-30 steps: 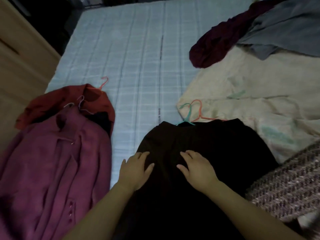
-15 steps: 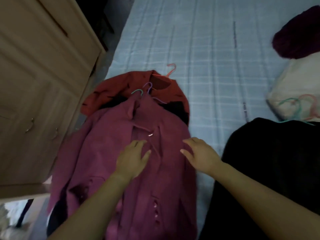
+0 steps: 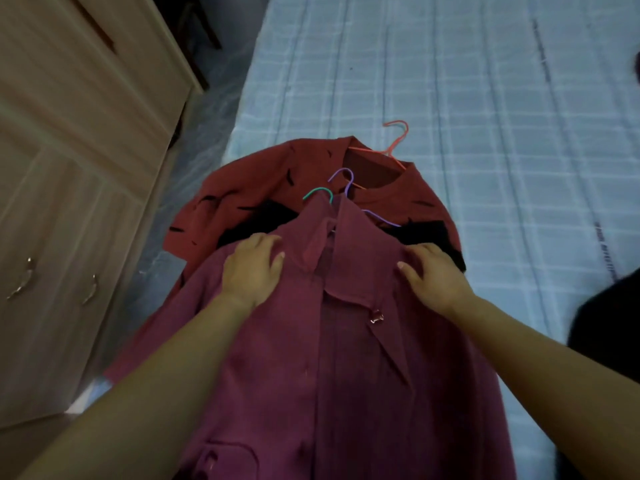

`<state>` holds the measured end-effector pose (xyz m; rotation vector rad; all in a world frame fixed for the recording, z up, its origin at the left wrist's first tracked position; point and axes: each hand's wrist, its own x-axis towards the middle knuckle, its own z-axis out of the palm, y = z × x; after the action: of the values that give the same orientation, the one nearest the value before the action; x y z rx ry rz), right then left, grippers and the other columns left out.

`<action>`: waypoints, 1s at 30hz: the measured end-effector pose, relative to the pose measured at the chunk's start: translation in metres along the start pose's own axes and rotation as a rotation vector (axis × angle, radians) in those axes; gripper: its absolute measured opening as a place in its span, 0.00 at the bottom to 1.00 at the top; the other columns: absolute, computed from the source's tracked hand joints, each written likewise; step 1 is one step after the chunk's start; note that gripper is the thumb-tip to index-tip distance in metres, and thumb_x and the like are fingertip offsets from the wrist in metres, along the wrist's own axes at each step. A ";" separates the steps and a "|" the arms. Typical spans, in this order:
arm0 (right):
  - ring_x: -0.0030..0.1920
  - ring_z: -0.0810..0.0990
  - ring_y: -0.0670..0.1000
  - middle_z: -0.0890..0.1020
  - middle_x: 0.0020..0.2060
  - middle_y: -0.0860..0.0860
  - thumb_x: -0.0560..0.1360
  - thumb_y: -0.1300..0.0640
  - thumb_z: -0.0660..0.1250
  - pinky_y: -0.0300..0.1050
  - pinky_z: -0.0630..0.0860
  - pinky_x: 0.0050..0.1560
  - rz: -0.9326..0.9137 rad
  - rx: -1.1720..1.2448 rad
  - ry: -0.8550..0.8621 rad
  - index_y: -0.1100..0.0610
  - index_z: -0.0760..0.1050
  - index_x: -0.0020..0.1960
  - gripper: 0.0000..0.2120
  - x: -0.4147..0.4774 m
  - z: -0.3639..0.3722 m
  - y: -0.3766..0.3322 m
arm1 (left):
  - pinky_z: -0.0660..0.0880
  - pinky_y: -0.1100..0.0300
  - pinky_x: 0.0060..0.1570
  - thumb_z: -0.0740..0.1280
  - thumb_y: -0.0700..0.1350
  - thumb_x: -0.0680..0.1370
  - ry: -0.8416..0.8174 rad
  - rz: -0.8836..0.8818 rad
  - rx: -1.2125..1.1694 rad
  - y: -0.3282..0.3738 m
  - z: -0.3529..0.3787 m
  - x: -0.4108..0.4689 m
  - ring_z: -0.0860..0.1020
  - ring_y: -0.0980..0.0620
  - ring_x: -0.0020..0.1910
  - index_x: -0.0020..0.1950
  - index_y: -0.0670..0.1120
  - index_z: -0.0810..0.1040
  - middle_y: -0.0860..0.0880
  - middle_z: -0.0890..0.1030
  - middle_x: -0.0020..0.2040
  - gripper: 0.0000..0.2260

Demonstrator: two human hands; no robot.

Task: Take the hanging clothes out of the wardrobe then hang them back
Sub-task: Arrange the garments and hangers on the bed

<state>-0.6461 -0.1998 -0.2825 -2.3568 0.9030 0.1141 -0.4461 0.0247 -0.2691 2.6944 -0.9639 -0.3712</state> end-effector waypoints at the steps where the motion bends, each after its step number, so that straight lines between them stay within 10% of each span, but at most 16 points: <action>1: 0.61 0.72 0.60 0.74 0.62 0.56 0.77 0.49 0.62 0.55 0.71 0.59 0.013 -0.017 0.012 0.57 0.71 0.66 0.21 0.003 0.004 0.000 | 0.70 0.44 0.60 0.61 0.49 0.79 0.000 0.009 0.023 -0.004 0.007 0.009 0.71 0.43 0.64 0.68 0.46 0.71 0.45 0.73 0.65 0.18; 12: 0.56 0.77 0.54 0.79 0.56 0.52 0.76 0.47 0.62 0.49 0.74 0.55 -0.046 0.116 0.002 0.47 0.71 0.67 0.19 -0.002 0.017 -0.004 | 0.74 0.49 0.48 0.56 0.55 0.80 -0.161 0.029 0.054 -0.014 0.015 0.009 0.77 0.45 0.53 0.63 0.48 0.72 0.46 0.79 0.55 0.17; 19: 0.44 0.77 0.47 0.78 0.42 0.47 0.75 0.49 0.66 0.47 0.75 0.46 -0.109 0.250 0.152 0.46 0.76 0.60 0.14 -0.086 -0.034 -0.024 | 0.71 0.62 0.47 0.65 0.51 0.76 0.141 0.067 -0.260 0.029 -0.055 -0.088 0.79 0.52 0.48 0.55 0.46 0.79 0.51 0.82 0.51 0.12; 30: 0.48 0.78 0.42 0.83 0.49 0.44 0.74 0.49 0.68 0.32 0.68 0.47 -0.184 0.261 0.438 0.48 0.79 0.54 0.10 -0.295 -0.166 -0.010 | 0.69 0.66 0.47 0.64 0.52 0.73 0.353 0.270 -0.270 0.169 -0.159 -0.262 0.77 0.55 0.50 0.56 0.48 0.78 0.52 0.82 0.53 0.15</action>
<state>-0.8869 -0.1168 -0.0594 -2.2366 0.8300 -0.5802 -0.6897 0.0918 -0.0258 2.2478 -1.0618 0.0298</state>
